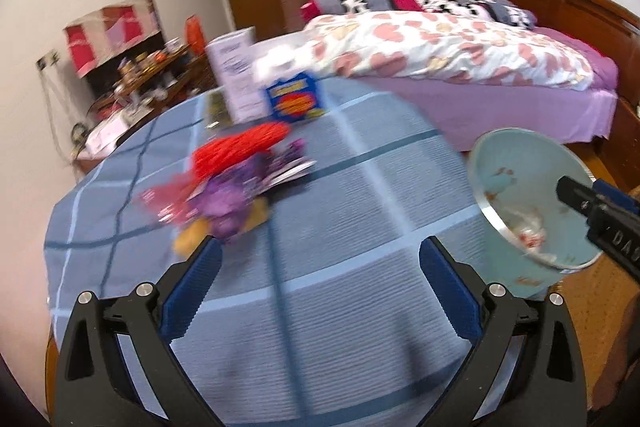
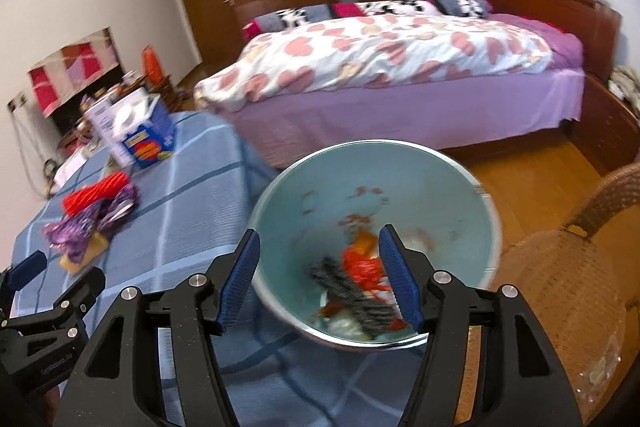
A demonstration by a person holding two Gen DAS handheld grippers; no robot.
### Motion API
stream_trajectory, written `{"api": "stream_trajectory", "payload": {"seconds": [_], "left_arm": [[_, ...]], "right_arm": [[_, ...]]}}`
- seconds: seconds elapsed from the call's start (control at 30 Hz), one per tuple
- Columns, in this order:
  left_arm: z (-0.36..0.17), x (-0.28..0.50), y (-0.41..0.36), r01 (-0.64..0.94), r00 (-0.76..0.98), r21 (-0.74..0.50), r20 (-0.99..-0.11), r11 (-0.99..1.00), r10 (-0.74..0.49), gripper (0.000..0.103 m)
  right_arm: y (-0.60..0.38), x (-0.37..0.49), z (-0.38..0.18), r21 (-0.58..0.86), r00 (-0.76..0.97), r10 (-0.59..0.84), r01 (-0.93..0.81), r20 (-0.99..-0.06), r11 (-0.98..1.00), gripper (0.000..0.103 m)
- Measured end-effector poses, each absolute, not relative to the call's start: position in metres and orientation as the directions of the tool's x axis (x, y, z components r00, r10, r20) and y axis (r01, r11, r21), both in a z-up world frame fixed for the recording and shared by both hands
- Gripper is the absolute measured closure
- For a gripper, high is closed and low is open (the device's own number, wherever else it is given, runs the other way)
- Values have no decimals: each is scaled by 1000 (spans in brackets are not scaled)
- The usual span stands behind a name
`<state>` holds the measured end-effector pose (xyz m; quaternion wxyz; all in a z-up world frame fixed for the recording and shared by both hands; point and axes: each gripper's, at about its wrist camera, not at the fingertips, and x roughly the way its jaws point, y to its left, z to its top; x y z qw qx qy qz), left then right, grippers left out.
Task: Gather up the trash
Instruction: 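Lower the black rope into the bucket and open the left tool, then grasp the purple snack wrapper on the table with the right tool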
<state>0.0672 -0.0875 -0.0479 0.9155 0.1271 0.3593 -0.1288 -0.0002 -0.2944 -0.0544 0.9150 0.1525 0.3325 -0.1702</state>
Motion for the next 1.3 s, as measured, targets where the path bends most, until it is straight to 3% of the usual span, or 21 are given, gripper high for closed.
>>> {"api": "stream_trajectory", "payload": {"seconds": [0.5,0.93,1.0,1.03,1.13,1.3], "left_arm": [[-48,102,59,60,732,133,-680,989,47,8],[-45,118,102,0,724,112,-685,994,78,8],[-46,119,104,-4,722,107,-688,994,77,8],[-46,119,105,-6,720,104,-689,995,76,8],[-47,122,103,-1,719,100,-691,995,69,8],[-45,128,95,23,724,77,-689,997,36,9]], "right_arm": [[-195,89,-48,215,738,41,143,-674,966,46],[-129,170,-66,452,625,333,36,-706,891,47],[-126,178,-76,488,583,375,42,-721,872,53],[-126,179,-78,506,570,396,41,-720,862,63],[-123,178,-78,502,572,409,6,-711,865,77],[-137,159,-58,446,618,377,-47,-690,894,80]]}}
